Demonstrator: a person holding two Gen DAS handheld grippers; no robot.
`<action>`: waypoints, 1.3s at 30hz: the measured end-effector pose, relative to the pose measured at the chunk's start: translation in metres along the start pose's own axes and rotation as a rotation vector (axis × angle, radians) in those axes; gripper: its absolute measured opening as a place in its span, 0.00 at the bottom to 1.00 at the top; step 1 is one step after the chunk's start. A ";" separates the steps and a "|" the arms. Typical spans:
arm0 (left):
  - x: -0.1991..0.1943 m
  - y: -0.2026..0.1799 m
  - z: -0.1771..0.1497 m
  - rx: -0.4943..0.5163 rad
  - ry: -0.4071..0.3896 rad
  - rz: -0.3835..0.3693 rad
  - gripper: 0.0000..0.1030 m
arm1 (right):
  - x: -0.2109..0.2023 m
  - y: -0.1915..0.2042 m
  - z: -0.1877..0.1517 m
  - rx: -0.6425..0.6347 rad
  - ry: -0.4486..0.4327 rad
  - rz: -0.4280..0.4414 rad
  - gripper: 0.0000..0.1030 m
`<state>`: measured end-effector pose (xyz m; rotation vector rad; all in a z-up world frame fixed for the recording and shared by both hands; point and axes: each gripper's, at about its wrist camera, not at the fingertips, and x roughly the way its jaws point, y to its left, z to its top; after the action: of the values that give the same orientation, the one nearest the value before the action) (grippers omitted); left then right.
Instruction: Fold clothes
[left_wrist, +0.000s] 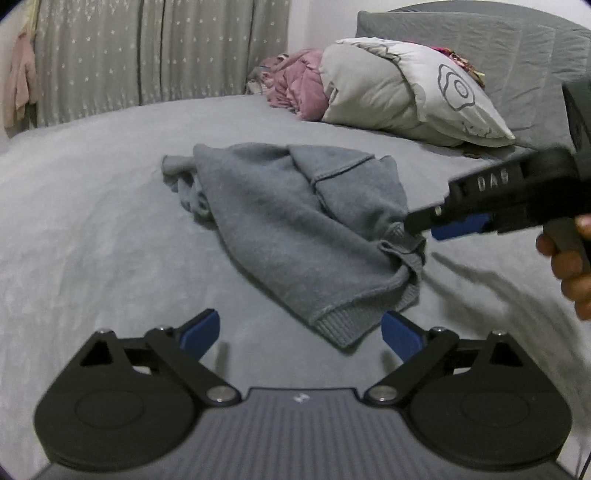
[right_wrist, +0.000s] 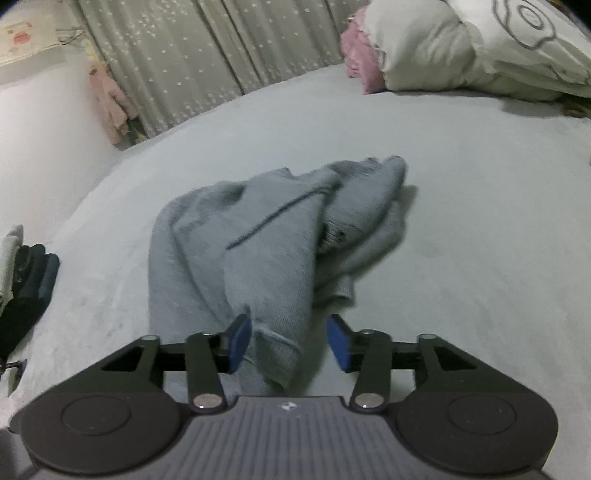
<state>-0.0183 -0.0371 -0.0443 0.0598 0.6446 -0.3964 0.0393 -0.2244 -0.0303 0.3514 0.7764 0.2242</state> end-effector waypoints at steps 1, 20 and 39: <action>0.003 -0.002 -0.001 0.002 0.010 -0.012 0.90 | 0.003 0.001 0.001 -0.004 0.001 0.007 0.52; -0.021 -0.002 0.004 -0.073 -0.132 -0.036 0.03 | -0.021 0.035 -0.003 -0.098 -0.104 0.220 0.10; -0.204 -0.040 0.003 -0.050 -0.189 -0.024 0.03 | -0.216 0.091 -0.058 -0.181 -0.196 0.324 0.09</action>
<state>-0.1799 -0.0049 0.0825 -0.0330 0.4687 -0.4030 -0.1580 -0.1980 0.1057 0.3208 0.4985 0.5527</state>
